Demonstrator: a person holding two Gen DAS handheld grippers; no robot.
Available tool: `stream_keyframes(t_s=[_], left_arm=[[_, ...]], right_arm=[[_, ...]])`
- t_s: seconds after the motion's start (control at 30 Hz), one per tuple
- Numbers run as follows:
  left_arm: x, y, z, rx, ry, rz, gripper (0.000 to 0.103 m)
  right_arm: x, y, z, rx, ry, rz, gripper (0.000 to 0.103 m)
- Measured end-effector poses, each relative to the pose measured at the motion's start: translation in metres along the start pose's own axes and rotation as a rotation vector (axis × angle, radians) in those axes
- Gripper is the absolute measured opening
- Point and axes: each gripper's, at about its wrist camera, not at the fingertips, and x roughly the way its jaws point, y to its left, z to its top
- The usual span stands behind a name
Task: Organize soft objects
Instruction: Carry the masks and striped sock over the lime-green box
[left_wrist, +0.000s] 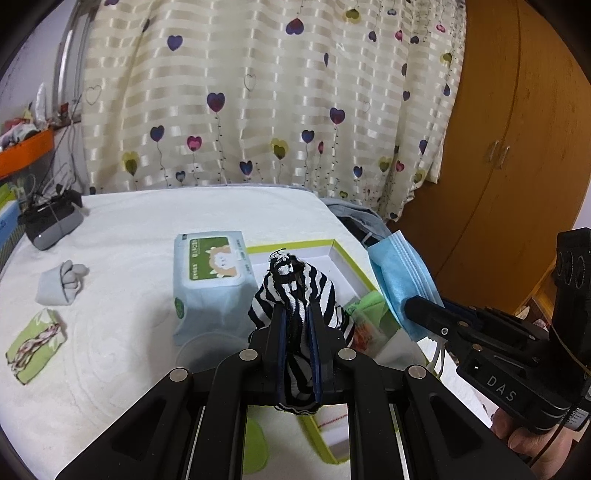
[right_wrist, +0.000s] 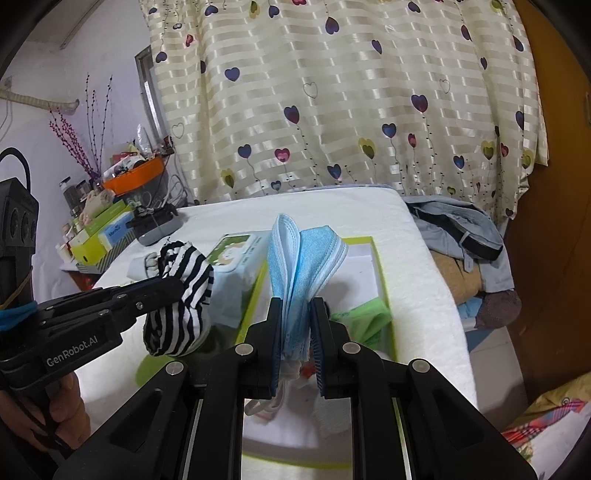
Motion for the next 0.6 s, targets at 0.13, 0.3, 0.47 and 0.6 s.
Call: stream_keyframes(t_s=[0.13, 0.3, 0.47, 0.6], left_arm=[[0.009, -0.004, 0.007, 0.003, 0.009, -0.005, 0.010], [0.025, -0.007, 0.016, 0.006, 0.030, -0.007, 0.010], [0.037, -0.007, 0.022, 0.006, 0.043, 0.005, 0.010], [0.044, -0.009, 0.026, 0.010, 0.054, 0.017, 0.010]], right_arm=[[0.008, -0.008, 0.006, 0.000, 0.012, -0.006, 0.015], [0.030, -0.019, 0.012, -0.001, 0.048, -0.005, 0.015], [0.057, -0.028, 0.015, -0.008, 0.106, -0.013, 0.015], [0.074, -0.036, 0.015, 0.002, 0.144, -0.011, 0.015]])
